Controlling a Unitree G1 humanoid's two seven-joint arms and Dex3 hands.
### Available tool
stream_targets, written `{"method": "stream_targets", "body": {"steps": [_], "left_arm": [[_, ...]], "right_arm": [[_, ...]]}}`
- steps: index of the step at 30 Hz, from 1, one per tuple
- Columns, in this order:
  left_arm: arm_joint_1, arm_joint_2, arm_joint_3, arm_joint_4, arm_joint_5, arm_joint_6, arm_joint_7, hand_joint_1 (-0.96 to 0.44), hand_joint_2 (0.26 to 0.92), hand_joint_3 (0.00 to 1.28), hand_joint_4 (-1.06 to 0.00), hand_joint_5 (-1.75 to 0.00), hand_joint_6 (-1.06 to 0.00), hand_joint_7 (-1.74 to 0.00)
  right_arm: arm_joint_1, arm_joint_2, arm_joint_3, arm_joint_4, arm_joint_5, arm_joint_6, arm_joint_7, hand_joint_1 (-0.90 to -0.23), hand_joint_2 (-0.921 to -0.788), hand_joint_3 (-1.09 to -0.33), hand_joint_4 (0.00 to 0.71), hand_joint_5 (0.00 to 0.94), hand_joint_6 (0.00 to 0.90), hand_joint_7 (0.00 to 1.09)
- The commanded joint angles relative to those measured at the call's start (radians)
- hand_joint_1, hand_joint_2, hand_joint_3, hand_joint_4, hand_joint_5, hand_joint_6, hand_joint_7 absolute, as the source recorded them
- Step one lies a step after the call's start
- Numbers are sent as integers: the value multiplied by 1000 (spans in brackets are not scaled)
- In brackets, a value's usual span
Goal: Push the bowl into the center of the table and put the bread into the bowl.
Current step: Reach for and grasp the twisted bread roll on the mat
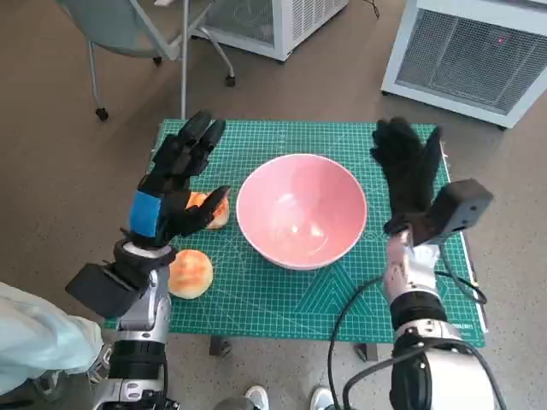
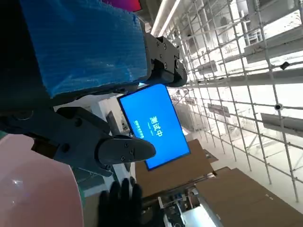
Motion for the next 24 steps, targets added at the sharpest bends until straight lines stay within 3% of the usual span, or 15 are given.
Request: {"method": "stream_targets", "body": {"steps": [1, 8, 14, 24], "left_arm": [[-25, 0, -1, 20, 14, -18, 9, -417, 921, 384, -342, 0, -285, -222], [-57, 2, 2, 53, 10, -21, 3, -410, 921, 385, -339, 0, -286, -219], [-77, -2, -1, 57, -17, -4, -20, -410, 921, 386, -338, 0, -289, -216], [-97, -15, -9, 44, -63, 16, -67, -415, 921, 384, -334, 0, -292, -212]], "right_arm": [[27, -14, 11, -41, 9, -61, 60, -563, -921, -704, 228, 0, 227, 302], [103, -32, 66, -200, 6, -176, 179, -569, -921, -716, 154, 0, 128, 270], [205, -38, 114, -421, 50, -200, 267, -600, -921, -730, 128, 0, 20, 437], [358, -40, 174, -726, 69, -172, 257, -617, -921, -728, 135, 6, -1, 480]]}}
